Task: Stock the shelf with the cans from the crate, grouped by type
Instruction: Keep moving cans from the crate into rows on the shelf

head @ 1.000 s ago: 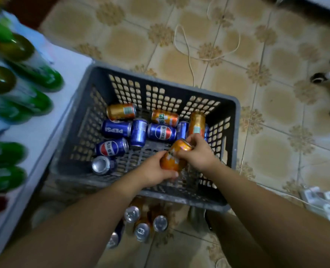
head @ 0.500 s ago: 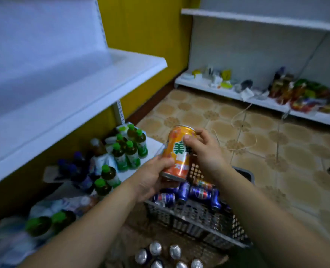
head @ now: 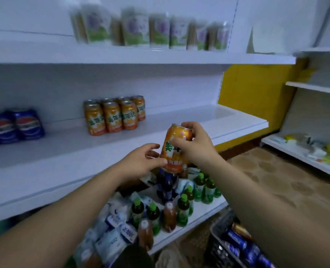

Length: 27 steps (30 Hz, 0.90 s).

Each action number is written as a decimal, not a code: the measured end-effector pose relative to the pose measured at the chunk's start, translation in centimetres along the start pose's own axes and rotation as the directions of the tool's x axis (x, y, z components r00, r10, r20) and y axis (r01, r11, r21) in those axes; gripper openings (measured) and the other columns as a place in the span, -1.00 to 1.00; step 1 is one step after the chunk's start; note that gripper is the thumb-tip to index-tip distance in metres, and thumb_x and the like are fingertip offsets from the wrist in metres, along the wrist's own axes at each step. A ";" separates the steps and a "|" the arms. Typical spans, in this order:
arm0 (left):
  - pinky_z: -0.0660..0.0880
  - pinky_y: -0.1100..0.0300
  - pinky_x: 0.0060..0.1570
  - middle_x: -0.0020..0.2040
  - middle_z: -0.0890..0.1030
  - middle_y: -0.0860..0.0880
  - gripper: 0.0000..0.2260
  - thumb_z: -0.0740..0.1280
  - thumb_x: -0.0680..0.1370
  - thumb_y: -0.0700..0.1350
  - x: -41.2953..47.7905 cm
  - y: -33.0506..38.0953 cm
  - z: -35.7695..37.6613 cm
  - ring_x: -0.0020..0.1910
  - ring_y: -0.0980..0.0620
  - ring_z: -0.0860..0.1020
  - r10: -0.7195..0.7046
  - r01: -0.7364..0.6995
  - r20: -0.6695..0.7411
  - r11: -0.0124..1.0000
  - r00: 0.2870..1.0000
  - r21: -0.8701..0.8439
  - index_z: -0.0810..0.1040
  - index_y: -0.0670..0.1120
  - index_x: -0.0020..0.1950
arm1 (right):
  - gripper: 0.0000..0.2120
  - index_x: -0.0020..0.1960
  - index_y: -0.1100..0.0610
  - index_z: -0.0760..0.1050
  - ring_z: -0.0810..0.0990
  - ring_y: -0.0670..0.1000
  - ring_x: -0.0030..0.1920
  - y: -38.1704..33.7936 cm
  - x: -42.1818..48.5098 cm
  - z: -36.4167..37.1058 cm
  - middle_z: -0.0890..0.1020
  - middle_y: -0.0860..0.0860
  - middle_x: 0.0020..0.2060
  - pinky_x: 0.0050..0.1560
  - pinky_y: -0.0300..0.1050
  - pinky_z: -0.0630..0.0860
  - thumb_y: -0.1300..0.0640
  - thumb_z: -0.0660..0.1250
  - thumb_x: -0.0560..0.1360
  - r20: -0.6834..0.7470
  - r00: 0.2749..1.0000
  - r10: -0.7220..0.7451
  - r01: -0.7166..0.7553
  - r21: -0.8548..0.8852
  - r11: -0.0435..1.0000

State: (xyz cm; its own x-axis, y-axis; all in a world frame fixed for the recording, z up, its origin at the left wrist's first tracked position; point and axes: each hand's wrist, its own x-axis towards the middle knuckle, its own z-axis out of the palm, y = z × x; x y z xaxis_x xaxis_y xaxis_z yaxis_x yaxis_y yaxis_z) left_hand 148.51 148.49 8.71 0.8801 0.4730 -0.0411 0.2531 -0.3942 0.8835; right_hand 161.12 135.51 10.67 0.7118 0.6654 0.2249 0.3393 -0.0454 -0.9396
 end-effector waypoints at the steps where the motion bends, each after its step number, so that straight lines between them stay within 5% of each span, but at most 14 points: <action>1: 0.44 0.14 0.12 0.32 0.47 -0.05 -0.41 0.41 0.49 0.03 -0.6 -0.9 -2.0 0.22 0.01 0.49 -0.034 0.038 -0.050 0.997 0.998 0.072 0.28 -0.03 0.47 | -0.52 0.23 -0.09 0.35 0.58 0.02 0.00 -0.6 0.4 1.7 0.54 -0.01 0.06 -0.01 0.01 0.60 0.02 0.49 0.40 0.031 0.999 -0.008 0.008 -0.002 1.000; 6: 0.32 0.13 0.30 0.48 0.32 -0.04 -0.37 0.27 0.52 0.22 -3.5 -6.7 -10.8 0.40 -0.03 0.36 -0.166 0.302 -0.291 0.797 0.942 0.523 0.24 -0.03 0.50 | -0.49 0.28 -0.05 0.33 0.56 0.04 0.07 -2.6 2.8 9.2 0.53 -0.02 0.12 0.04 -0.04 0.53 0.07 0.48 0.42 0.131 0.989 -0.066 0.067 -0.006 0.998; 11: -0.08 -0.23 0.45 0.58 -0.04 0.07 -0.30 -0.02 0.50 0.42 -4.9 -10.9 -13.4 0.55 -0.01 -0.05 -0.322 0.478 -0.354 0.548 0.878 0.686 -0.01 0.13 0.56 | -0.53 0.19 -0.11 0.31 0.53 0.04 0.10 -2.5 5.6 13.3 0.50 0.01 0.16 0.02 -0.10 0.49 0.10 0.48 0.42 0.191 0.977 -0.092 0.110 -0.085 0.990; 19: -0.15 -0.24 0.45 0.57 -0.13 0.12 -0.28 -0.10 0.47 0.46 -4.2 -12.0 -13.4 0.55 0.05 -0.14 -0.302 0.482 -0.377 0.508 0.876 0.714 -0.10 0.18 0.55 | -0.47 0.32 0.00 0.35 0.53 0.05 0.08 -0.1 11.1 13.7 0.50 0.01 0.13 0.05 -0.04 0.52 0.14 0.46 0.42 0.139 0.982 -0.125 0.150 -0.189 0.970; 27: -0.18 -0.20 0.46 0.57 -0.15 0.13 -0.28 -0.11 0.46 0.45 -4.2 -12.4 -13.2 0.54 0.08 -0.17 -0.297 0.485 -0.384 0.512 0.874 0.709 -0.11 0.18 0.55 | -0.40 0.50 -0.01 0.19 0.51 0.27 0.16 2.3 17.4 11.9 0.34 0.19 0.30 0.17 0.03 0.46 0.03 0.34 0.52 0.099 0.982 -0.161 0.189 -0.525 0.830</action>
State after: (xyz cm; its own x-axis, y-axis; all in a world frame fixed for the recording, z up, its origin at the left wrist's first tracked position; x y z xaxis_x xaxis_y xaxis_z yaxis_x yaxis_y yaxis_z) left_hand 136.32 161.82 4.10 0.5401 0.8330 -0.1197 0.8413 -0.5309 0.1017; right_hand 166.97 155.82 9.35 0.5834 0.7346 0.3464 0.7390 -0.3032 -0.6017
